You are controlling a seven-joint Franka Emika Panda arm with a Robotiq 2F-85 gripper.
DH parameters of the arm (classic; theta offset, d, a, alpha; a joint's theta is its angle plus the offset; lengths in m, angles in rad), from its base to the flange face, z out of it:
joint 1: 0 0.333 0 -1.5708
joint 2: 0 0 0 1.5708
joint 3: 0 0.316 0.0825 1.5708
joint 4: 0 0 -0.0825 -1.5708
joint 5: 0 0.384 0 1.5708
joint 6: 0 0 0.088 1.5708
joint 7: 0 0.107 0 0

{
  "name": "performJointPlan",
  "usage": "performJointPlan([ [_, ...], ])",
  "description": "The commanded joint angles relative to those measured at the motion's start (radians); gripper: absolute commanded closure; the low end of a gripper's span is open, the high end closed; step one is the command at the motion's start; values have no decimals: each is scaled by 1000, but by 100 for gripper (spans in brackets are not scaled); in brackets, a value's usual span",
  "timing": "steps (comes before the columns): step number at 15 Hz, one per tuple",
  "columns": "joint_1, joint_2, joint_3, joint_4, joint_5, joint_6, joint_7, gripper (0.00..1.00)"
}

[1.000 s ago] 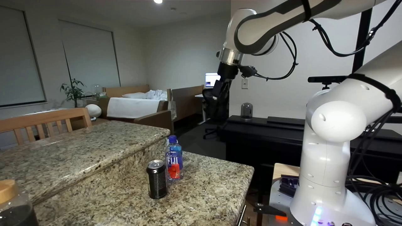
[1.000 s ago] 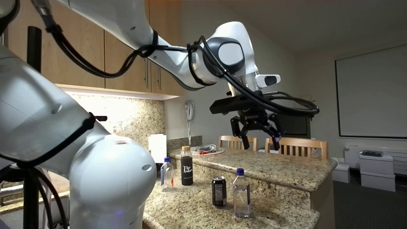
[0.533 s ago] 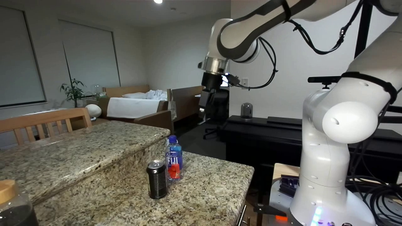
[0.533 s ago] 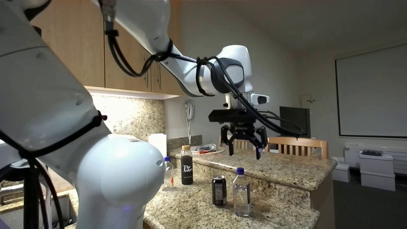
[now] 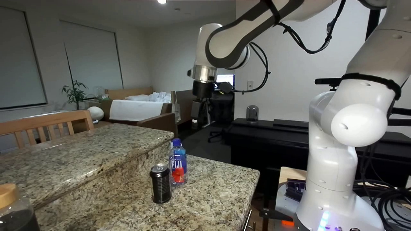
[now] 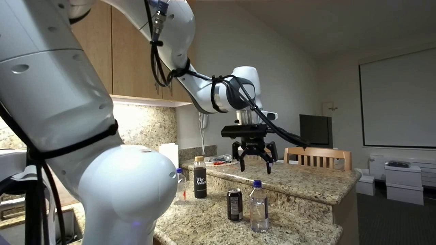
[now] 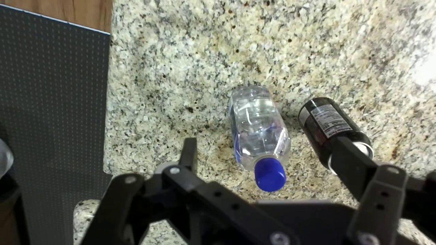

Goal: Put the blue bottle on the soda can

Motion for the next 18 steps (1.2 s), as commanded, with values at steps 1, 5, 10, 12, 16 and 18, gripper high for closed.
performJointPlan([
  [1,-20,4,31,-4,24,15,4,0],
  [5,3,66,73,11,45,106,40,0],
  [10,2,233,140,66,28,216,97,0],
  [12,-23,296,175,89,-22,281,165,0],
  [16,-73,404,204,153,-149,323,325,0],
  [18,-89,426,201,181,-221,294,417,0],
])
